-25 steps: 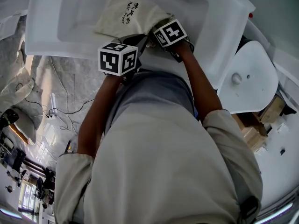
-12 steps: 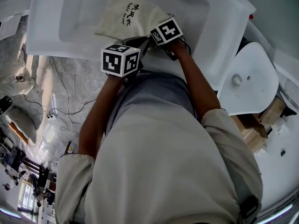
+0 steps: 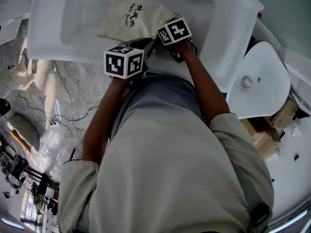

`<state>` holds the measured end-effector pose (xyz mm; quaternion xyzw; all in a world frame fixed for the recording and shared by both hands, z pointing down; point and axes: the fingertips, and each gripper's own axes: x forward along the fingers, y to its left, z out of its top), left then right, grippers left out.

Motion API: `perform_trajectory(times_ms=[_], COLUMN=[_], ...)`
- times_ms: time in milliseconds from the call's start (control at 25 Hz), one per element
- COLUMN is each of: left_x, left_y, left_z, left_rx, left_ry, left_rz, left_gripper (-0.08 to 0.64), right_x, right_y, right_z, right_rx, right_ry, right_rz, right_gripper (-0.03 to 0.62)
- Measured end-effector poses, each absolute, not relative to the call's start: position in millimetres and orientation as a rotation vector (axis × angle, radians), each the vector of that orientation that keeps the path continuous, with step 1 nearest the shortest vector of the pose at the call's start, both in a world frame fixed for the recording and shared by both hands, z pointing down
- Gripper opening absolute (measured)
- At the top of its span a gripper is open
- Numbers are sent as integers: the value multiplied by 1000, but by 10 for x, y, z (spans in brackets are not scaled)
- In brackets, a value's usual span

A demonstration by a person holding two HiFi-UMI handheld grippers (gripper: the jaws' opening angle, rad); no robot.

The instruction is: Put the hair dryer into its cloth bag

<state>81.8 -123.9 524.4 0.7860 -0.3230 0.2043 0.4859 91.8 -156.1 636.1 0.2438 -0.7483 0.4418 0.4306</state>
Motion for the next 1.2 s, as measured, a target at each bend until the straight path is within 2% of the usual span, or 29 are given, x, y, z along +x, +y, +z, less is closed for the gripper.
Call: perform_trajectory(times_ms=[320,920,1200], left_x=[816,817,845], left_y=[-1223,-1216,-1192], left_z=[5207,5037,4991], left_rx=[1921,1957,1969], left_ry=[-808,-862,-894], left_rz=[472,452,452], left_gripper=[26,26,25], right_x=[1005,1358,1513], right_y=[-1596,-1561,-1525], right_z=[6210,5881,5698], right_rx=[646,755,801], right_ry=[-1910,-1950,-1995], right_rz=[1125,1105,1117], right_gripper=[155,66,57])
